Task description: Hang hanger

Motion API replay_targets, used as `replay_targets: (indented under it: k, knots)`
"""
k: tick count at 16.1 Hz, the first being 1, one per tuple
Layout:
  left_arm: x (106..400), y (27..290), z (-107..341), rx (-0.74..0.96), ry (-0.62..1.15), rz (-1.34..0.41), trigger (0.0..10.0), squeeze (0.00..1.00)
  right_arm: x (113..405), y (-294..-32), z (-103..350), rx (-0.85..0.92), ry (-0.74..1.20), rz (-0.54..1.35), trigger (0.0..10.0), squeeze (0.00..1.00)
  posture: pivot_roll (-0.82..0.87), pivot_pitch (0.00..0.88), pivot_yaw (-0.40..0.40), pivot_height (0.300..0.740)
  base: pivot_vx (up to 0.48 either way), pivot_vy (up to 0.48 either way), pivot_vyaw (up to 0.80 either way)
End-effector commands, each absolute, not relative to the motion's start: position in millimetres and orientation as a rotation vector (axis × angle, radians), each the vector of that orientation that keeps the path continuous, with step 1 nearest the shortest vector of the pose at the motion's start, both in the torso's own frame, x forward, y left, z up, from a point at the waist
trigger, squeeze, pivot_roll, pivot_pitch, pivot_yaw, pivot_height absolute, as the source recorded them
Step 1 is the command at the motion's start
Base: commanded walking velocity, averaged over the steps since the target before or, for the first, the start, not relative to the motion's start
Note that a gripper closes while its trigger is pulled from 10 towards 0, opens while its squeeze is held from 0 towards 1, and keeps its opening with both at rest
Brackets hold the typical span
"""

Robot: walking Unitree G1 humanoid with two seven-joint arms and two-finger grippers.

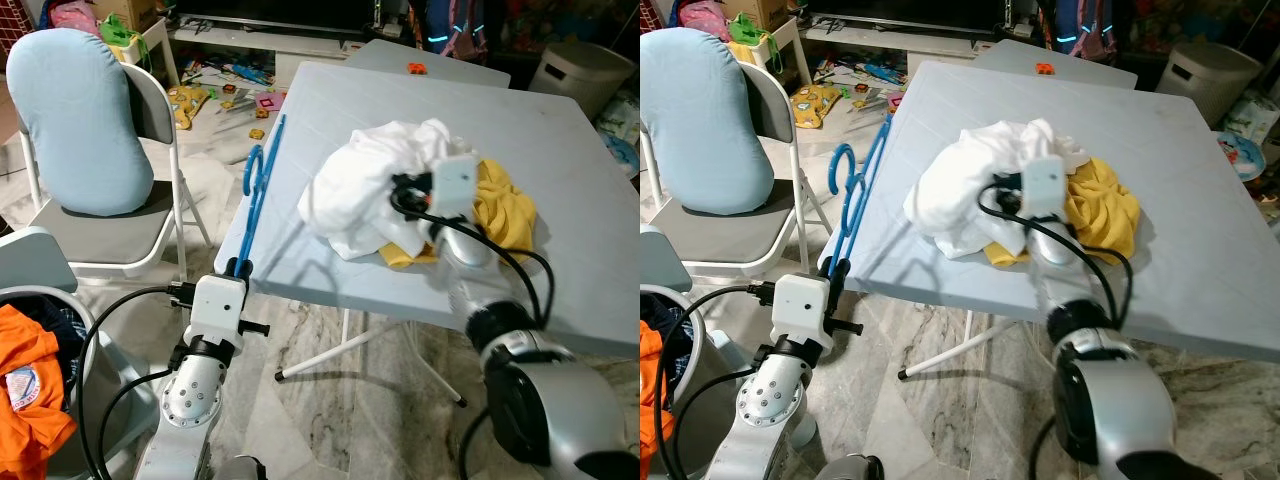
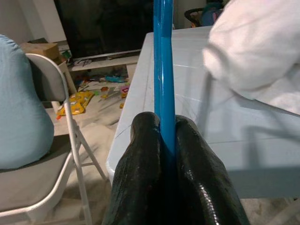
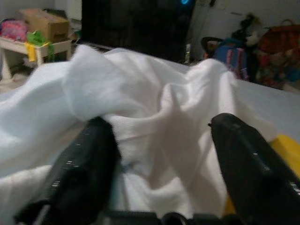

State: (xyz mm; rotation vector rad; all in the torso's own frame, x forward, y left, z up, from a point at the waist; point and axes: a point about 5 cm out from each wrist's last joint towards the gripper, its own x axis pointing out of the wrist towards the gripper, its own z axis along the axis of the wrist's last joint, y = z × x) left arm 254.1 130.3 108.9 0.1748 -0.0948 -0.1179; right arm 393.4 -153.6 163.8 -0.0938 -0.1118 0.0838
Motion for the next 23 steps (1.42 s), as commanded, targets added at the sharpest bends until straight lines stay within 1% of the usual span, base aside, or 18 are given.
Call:
replay_targets:
  k: [1, 3, 6, 7, 10, 11, 13, 20, 21, 22, 23]
  knots:
    - [253.1, 131.4, 112.7, 0.158, -0.103, -0.099, 10.0, 0.0, 389.8, -166.5, 169.9, -0.055, -0.175, 0.072, 10.0, 1.0, 0.15, 0.047, -0.083, 0.74, 0.0, 0.0, 0.0]
    - [251.4, 131.0, 109.7, 0.154, -0.091, -0.096, 10.0, 0.0, 385.3, -173.1, 168.2, -0.04, -0.195, 0.061, 10.0, 1.0, 0.14, 0.048, -0.078, 0.74, 0.0, 0.0, 0.0]
    - [253.2, 128.5, 110.6, 0.169, -0.094, -0.106, 10.0, 0.0, 380.3, -172.0, 166.1, -0.034, -0.21, 0.081, 10.0, 1.0, 0.13, 0.051, -0.069, 0.74, 0.0, 0.0, 0.0]
    - [252.9, 129.3, 111.8, 0.171, -0.095, -0.107, 10.0, 0.0, 377.4, -172.6, 166.8, 0.001, -0.212, 0.107, 10.0, 1.0, 0.13, 0.054, -0.068, 0.74, 0.0, 0.0, 0.0]
    - [241.9, 141.0, 115.7, 0.203, -0.1, -0.104, 10.0, 0.0, 364.2, -178.0, 166.0, 0.012, -0.231, 0.171, 10.0, 1.0, 0.13, 0.065, -0.074, 0.74, 0.0, 0.0, 0.0]
    - [235.8, 146.4, 120.3, 0.253, -0.126, -0.094, 10.0, 0.0, 357.2, -180.7, 163.2, 0.014, -0.227, 0.189, 10.0, 1.0, 0.13, 0.068, -0.076, 0.74, 0.0, 0.0, 0.0]
    - [232.1, 148.2, 118.6, 0.27, -0.12, -0.098, 10.0, 0.0, 351.1, -183.5, 159.1, 0.013, -0.219, 0.184, 10.0, 1.0, 0.14, 0.071, -0.076, 0.74, 0.0, 0.0, 0.0]
    - [236.8, 138.7, 115.6, 0.264, -0.104, -0.126, 10.0, 0.0, 336.1, -183.5, 154.4, 0.039, -0.191, 0.161, 10.0, 1.0, 0.11, 0.066, -0.061, 0.74, 0.0, 0.0, 0.0]
    - [237.5, 137.0, 115.5, 0.265, -0.102, -0.137, 10.0, 0.0, 333.0, -181.4, 150.0, 0.051, -0.157, 0.16, 10.0, 1.0, 0.1, 0.066, -0.058, 0.74, 0.0, 0.0, 0.0]
    - [238.4, 136.1, 115.4, 0.266, -0.102, -0.144, 10.0, 0.0, 330.6, -179.7, 147.0, 0.055, -0.143, 0.159, 10.0, 0.87, 0.1, 0.066, -0.053, 0.74, 0.0, 0.0, -0.73]
    - [239.5, 135.5, 115.4, 0.268, -0.101, -0.15, 10.0, 0.0, 328.3, -178.6, 144.8, 0.06, -0.133, 0.159, 10.0, 0.65, 0.1, 0.065, -0.049, 0.74, 0.0, 0.0, -0.78]
